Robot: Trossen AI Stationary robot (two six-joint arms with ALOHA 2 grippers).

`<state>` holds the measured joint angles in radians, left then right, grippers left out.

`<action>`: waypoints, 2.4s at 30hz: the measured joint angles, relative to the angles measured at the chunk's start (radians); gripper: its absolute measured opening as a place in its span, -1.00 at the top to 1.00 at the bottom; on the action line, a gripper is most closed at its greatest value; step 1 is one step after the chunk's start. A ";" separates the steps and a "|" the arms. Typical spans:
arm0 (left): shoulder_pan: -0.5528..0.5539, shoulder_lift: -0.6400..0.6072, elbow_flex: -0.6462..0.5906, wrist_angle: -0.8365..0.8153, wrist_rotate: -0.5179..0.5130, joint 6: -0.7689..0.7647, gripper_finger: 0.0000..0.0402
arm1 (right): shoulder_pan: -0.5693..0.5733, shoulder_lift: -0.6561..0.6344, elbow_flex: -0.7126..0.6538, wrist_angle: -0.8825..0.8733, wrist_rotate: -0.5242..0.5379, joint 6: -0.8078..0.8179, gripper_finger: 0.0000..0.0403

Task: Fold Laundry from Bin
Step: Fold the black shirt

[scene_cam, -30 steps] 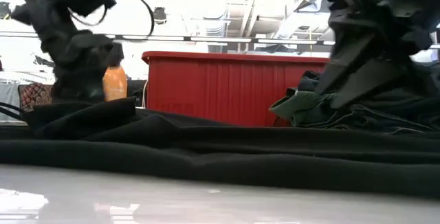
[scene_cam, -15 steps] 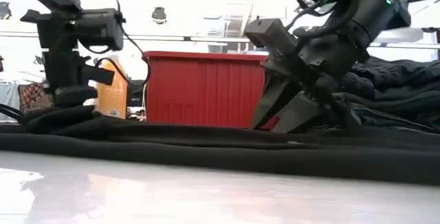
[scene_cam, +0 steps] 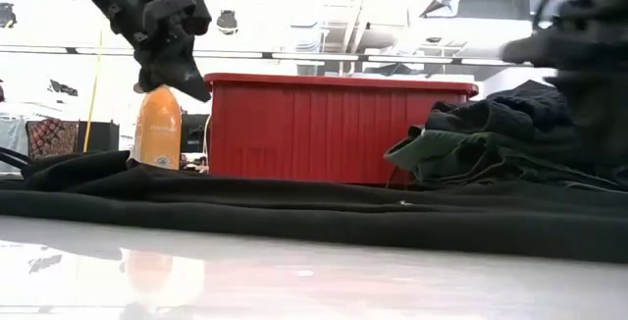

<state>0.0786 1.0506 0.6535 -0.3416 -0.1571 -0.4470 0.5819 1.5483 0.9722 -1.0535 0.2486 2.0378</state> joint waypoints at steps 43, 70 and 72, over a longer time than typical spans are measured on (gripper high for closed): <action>-0.149 0.501 0.011 -0.097 0.246 -0.133 1.00 | 0.308 0.040 -0.043 -0.208 -0.418 0.193 0.87; -0.151 0.337 -0.010 -0.237 0.311 -0.021 1.00 | 0.106 0.009 -0.044 0.011 -0.040 -0.012 0.88; -0.151 0.336 -0.010 -0.235 0.312 -0.034 1.00 | 0.097 0.010 -0.055 0.014 -0.045 -0.027 0.89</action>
<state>-0.0723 1.3869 0.6437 -0.5770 0.1551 -0.4815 0.6789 1.5585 0.9173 -1.0399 0.2033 2.0105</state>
